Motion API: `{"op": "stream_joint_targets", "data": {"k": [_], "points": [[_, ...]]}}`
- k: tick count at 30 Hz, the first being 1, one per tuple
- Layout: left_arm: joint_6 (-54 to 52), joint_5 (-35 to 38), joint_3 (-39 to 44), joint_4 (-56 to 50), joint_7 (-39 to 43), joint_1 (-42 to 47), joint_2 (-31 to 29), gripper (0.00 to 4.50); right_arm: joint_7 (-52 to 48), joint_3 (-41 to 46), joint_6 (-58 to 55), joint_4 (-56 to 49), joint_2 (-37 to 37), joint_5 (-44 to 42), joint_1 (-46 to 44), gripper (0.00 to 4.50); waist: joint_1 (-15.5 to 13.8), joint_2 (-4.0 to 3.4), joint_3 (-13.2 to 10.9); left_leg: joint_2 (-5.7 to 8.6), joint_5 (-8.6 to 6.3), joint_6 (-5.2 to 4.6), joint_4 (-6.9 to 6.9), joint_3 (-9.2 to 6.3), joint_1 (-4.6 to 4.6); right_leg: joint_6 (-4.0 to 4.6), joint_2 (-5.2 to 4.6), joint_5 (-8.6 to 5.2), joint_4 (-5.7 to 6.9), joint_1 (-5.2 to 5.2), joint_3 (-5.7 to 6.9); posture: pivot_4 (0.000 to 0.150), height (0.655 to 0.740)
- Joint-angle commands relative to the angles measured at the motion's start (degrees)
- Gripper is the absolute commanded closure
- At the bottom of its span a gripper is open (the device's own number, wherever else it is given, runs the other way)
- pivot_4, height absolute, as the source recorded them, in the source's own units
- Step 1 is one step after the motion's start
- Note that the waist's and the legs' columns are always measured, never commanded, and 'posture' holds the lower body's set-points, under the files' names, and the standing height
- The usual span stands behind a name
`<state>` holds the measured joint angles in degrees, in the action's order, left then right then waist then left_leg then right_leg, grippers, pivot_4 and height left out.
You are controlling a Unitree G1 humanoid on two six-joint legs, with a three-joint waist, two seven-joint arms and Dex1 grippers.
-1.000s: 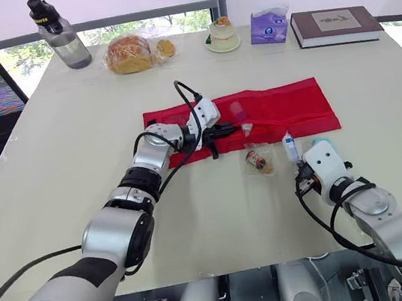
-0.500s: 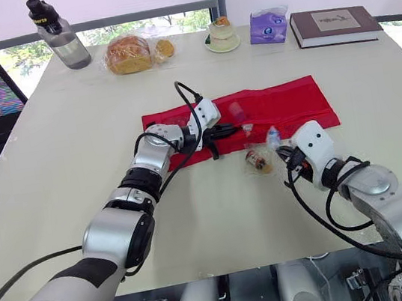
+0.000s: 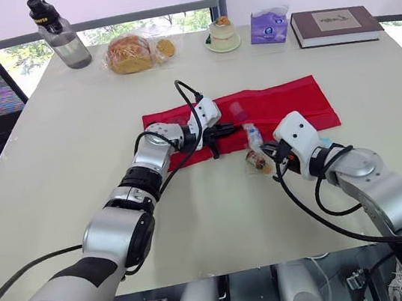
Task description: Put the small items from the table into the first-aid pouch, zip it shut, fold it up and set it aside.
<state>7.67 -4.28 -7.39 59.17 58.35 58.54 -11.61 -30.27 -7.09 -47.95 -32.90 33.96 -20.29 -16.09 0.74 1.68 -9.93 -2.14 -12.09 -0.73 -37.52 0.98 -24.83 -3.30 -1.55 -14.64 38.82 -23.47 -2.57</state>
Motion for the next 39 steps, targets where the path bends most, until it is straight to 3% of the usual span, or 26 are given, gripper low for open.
{"op": "stream_joint_targets", "data": {"k": [1,15,32,35,37,39], "points": [[0.3,1.0,0.4,-0.6,0.1,2.2,0.5,4.5,-1.4,-2.7,5.0,4.1,-0.7,2.7,-3.0,4.39,0.0,0.0,0.0,0.0,0.0,0.0,0.0,0.02,0.01,0.0,0.0,0.0,0.01,0.0,-0.01,0.15,0.7387],[0.2,1.0,0.1,-0.9,0.8,2.3,1.3,4.5,-0.1,-7.9,18.8,29.1,-5.7,16.1,-12.7,4.39,0.1,-0.01,0.0,0.0,0.0,0.0,0.0,0.03,-0.01,0.01,0.0,0.01,0.02,-0.04,-0.01,0.15,0.7387],[0.6,0.9,0.2,-0.3,0.8,2.5,2.2,4.5,2.2,-7.9,26.6,44.6,-18.6,22.1,-24.2,4.39,0.3,-0.03,0.0,-0.01,0.0,0.01,0.05,0.07,-0.01,0.02,0.0,0.02,0.05,-0.1,-0.03,0.15,0.7387],[0.6,1.0,0.5,-0.1,0.9,2.4,1.8,4.5,-0.9,-7.7,25.4,43.4,-17.9,21.2,-22.9,3.58,0.3,-0.04,0.0,-0.01,0.0,0.01,0.06,0.06,-0.02,0.02,0.0,0.02,0.04,-0.1,-0.03,0.15,0.7387],[0.6,1.0,0.6,-0.1,0.9,2.3,1.6,4.5,-0.9,-7.3,26.0,42.6,-17.7,21.5,-22.2,2.51,0.2,-0.04,0.0,-0.01,0.0,0.01,0.06,0.07,-0.03,0.02,-0.01,0.02,0.04,-0.1,-0.03,0.15,0.7387],[0.6,1.0,0.8,0.6,0.7,2.6,1.3,4.5,-0.8,-6.7,25.4,40.1,-16.7,21.9,-20.8,1.71,0.2,-0.04,0.0,-0.01,0.0,0.01,0.06,0.06,-0.03,0.02,-0.01,0.02,0.04,-0.1,-0.02,0.15,0.7387]]}}
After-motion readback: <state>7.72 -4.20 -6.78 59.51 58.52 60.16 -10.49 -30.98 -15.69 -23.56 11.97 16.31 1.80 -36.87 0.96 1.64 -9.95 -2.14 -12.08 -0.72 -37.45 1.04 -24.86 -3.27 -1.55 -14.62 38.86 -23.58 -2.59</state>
